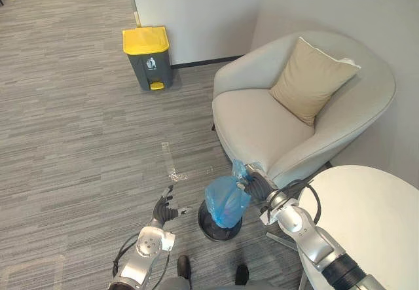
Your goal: Gather rubbish on tea table into small bin, then transfer packed bag to large trash can.
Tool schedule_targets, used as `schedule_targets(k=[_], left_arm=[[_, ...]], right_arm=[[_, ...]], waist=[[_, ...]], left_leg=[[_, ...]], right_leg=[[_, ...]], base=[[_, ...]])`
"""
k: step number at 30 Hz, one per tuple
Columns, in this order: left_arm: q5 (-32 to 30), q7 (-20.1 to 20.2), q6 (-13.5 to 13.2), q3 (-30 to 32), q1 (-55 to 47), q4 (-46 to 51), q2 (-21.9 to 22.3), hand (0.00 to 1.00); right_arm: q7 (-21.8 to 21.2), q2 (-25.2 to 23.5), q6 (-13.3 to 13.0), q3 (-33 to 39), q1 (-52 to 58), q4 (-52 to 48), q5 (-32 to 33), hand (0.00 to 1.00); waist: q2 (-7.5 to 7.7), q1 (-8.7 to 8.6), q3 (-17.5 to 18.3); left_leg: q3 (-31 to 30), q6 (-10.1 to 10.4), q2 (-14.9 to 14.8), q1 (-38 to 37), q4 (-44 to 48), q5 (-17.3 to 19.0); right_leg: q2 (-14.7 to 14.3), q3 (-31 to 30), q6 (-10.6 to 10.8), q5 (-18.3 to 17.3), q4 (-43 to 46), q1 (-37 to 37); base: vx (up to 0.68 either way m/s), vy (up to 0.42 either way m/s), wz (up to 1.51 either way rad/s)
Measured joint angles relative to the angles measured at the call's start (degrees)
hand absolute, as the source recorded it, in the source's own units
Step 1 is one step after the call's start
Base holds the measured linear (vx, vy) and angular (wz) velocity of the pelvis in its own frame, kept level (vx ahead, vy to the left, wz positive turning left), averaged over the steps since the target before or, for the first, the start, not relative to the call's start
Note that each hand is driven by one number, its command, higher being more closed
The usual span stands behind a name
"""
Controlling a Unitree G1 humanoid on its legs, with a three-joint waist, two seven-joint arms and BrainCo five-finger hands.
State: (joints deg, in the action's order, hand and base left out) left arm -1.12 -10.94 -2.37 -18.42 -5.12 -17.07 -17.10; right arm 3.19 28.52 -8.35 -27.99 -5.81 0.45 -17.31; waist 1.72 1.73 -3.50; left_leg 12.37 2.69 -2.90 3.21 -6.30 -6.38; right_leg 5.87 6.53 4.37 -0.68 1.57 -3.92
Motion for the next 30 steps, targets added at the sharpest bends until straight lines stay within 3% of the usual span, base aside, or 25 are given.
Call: schedule_targets(k=[7, 11, 18, 30], left_arm=[[-3.92, -0.02, -0.63, -6.24, 2.19, 5.91, -3.04, 0.00], [-5.01, 0.05, -1.32, -9.85, 6.15, 8.32, -4.66, 0.00], [-5.49, -0.06, -2.16, -13.86, 9.11, 12.00, -4.56, 0.00], [-7.90, -1.61, -1.65, -16.73, 10.66, 11.21, -0.36, 0.00]], right_arm=[[-0.40, 4.22, -0.71, -4.68, -5.60, -3.20, 4.83, 1.00], [-0.38, 4.77, -0.88, -6.66, -8.46, -4.65, 6.79, 1.00], [-0.40, 4.76, -0.85, -9.38, -9.88, -4.67, 8.80, 1.00], [-0.13, -4.37, 0.30, -11.79, -12.29, -4.01, 8.69, 1.00]], waist=[[-0.22, -0.70, 0.96], [-0.18, -1.68, 1.30], [-0.13, -1.92, 1.97], [0.32, -2.12, 3.75]], left_leg=[[1.25, -0.47, -0.18, 0.43, 0.05, -0.34], [1.35, -0.64, -0.19, -0.24, 0.27, -0.49], [2.02, -0.63, -0.32, -0.31, -0.02, -0.48], [2.54, -0.75, -0.30, -0.68, -0.02, -0.58]], right_leg=[[-0.52, -1.23, -0.26, 2.21, -2.52, 0.15], [-0.63, -1.34, -0.32, 2.56, -3.18, 1.06], [-0.76, -2.14, -0.40, 2.62, -3.26, 0.80], [-0.81, -2.69, -0.44, 3.18, -3.73, 1.10]], base=[[0.03, 0.005, -0.10], [0.00, 0.000, 0.00], [-0.01, 0.011, -0.05], [0.00, 0.005, -0.02]])
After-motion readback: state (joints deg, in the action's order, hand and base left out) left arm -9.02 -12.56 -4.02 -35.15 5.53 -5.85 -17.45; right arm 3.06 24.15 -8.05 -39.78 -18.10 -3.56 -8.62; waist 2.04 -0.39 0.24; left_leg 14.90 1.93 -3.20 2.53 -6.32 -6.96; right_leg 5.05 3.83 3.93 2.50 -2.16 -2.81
